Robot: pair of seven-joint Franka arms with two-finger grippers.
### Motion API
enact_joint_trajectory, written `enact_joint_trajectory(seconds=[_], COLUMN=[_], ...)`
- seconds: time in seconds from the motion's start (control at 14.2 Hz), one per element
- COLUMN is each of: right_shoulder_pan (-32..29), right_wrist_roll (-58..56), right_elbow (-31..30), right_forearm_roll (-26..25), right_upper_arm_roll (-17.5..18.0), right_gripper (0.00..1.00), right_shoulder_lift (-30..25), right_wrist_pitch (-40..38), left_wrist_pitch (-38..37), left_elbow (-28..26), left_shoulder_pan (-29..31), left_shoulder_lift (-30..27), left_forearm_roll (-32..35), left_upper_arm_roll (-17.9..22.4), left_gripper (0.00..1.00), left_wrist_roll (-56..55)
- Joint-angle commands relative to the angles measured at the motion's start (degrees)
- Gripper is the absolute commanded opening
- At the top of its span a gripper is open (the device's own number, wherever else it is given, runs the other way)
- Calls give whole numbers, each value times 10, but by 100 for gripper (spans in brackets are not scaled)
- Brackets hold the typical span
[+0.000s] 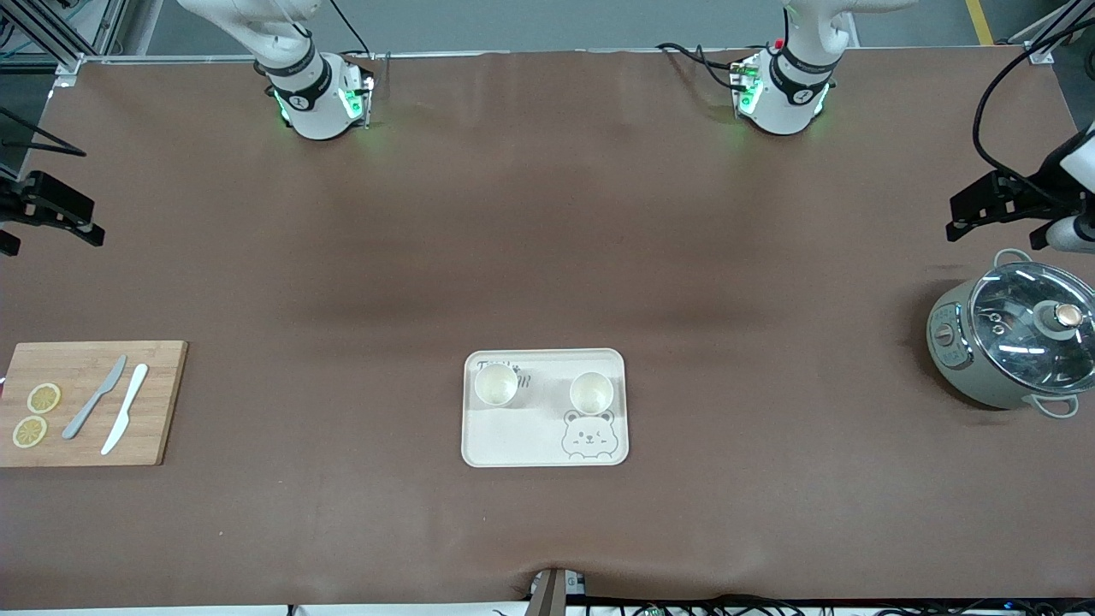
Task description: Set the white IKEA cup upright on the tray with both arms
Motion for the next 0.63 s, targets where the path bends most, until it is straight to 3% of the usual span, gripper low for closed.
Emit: enact_joint_trajectory(seconds=[0.0, 0.56], right_shoulder_pan=[-27, -37], right_wrist_roll=[-4, -4], right_elbow=[7, 14], right_forearm_roll=[8, 7], right_upper_arm_roll=[11, 11], right_gripper=[100, 100], right_shoulder_lift=[-3, -3], right_wrist_pitch=[-9, -9], left_wrist_pitch=[-12, -21], left_elbow=[4, 5], left_shoulder_pan=[0, 0], left_shoulder_lift=[-7, -6], left_forearm_roll=[7, 9], left_upper_arm_roll=[-10, -10], left_gripper=[100, 100], left_wrist_roll=[-6, -7])
